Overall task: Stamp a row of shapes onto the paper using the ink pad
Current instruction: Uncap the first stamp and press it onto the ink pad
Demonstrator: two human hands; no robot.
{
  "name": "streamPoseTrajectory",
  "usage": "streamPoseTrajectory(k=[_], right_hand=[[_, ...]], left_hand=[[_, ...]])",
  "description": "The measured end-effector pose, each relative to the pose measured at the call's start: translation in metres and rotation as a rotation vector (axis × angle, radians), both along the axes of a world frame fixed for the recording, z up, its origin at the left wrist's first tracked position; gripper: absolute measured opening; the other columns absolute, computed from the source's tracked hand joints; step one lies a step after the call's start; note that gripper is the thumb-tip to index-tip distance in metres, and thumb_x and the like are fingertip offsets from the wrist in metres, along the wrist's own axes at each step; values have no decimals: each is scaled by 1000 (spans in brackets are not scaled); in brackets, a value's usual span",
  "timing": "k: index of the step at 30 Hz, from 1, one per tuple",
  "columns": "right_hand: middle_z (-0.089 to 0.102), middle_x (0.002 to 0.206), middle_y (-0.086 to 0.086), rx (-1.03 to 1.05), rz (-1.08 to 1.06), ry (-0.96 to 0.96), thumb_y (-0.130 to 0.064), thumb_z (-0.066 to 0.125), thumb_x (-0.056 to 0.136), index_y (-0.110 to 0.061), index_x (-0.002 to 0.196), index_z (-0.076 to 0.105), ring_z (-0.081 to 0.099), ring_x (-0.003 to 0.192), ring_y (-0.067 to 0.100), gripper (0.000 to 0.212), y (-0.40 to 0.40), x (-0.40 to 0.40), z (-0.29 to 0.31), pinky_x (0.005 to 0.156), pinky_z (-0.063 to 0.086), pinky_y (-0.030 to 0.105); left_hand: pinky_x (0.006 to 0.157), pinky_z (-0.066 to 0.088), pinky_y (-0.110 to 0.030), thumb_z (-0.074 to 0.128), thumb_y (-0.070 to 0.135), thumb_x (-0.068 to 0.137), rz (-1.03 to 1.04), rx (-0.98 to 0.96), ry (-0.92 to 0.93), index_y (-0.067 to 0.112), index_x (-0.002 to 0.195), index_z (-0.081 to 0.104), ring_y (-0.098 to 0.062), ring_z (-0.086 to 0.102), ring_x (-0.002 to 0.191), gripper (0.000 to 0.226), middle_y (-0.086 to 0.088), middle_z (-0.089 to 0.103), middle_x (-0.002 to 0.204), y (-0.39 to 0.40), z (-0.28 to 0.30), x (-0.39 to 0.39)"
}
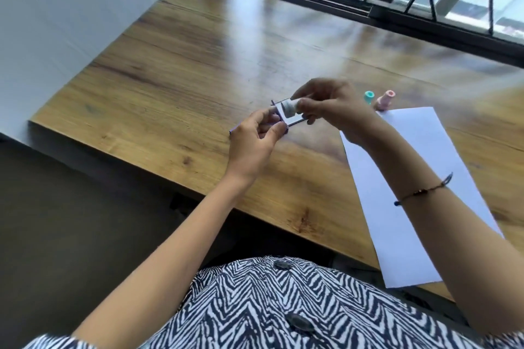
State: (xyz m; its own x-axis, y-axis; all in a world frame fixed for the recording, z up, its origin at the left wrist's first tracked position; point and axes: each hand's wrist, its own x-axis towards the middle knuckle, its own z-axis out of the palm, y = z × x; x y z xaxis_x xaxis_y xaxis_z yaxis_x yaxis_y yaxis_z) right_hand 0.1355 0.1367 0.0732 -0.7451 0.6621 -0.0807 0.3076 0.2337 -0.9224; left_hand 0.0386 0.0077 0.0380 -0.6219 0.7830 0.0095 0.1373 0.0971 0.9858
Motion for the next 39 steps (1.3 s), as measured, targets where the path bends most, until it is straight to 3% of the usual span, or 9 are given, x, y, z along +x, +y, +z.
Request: streamPoseTrajectory(k=[3, 8, 12, 17, 23, 26, 30, 35, 39], right_hand=[[58, 62, 9, -52, 29, 0, 5, 59, 82, -1, 90, 65, 53, 53, 15, 12, -12, -5, -7, 51, 49, 19], [58, 60, 9, -78, 20, 13, 3, 60, 83, -3, 87, 66, 53, 44, 4, 10, -28, -18, -18, 46, 48, 14], [58, 61, 8, -70, 8, 36, 4, 58, 83, -5, 86, 67, 54, 52, 10, 12, -39, -31, -22, 52, 49, 21], [59, 62, 6, 38, -12, 69, 1, 58, 83, -17, 82, 66, 52, 54, 12, 20, -49, -40, -27, 55, 47, 25], [62, 70, 17, 64, -27, 75, -1, 57, 83, -13, 86, 67, 54, 61, 20, 16, -48, -41, -28, 60, 48, 39], [68, 77, 19, 189, -45, 86, -3, 58, 84, -10, 88, 67, 58, 69, 34, 13, -49, -40, -24, 64, 49, 41], [65, 81, 6, 455, -20, 35, -4, 57, 84, -8, 89, 68, 53, 67, 16, 13, -41, -39, -19, 61, 37, 20], [61, 93, 21, 737, 223, -228, -3, 54, 83, 1, 90, 66, 55, 85, 33, 15, -42, -42, -33, 68, 41, 37], [58, 97, 18, 917, 352, -371, 1, 51, 80, -1, 89, 57, 51, 92, 31, 11, -52, -50, -41, 68, 41, 37]], left_hand=[[73, 53, -18, 63, 10, 81, 30, 56, -21, 14, 103, 63, -3, 63, 73, 22, -5, 67, 91, -5, -4, -4], [78, 55, -37, 64, 16, 79, 44, 45, -17, 24, 94, 65, -21, 67, 79, 17, -4, 69, 88, -18, -14, -15], [73, 54, -31, 65, 22, 72, 80, 57, -89, 30, 81, 66, -17, 67, 72, 13, 5, 70, 78, -24, -15, -26], [69, 53, -25, 63, 10, 77, 106, 121, -187, 24, 82, 65, -10, 64, 63, 16, 1, 68, 77, -29, -19, -33], [64, 53, -18, 58, 2, 81, 96, 119, -264, 13, 84, 63, -8, 62, 58, 12, -2, 64, 75, -25, -14, -33], [60, 51, -15, 54, 0, 83, 113, 132, -341, 10, 79, 61, -7, 60, 52, 12, -5, 61, 71, -20, -11, -32], [53, 48, -11, 52, 2, 84, 197, 135, -502, 4, 76, 57, -5, 58, 46, 11, -9, 56, 66, -22, -14, -36], [51, 48, -13, 56, 2, 82, 287, 143, -535, 6, 71, 59, -11, 57, 50, 12, 0, 60, 57, -26, -19, -45], [54, 50, -14, 58, 3, 81, 286, 134, -537, 6, 75, 60, -13, 57, 54, 8, -4, 60, 63, -26, -20, -43]])
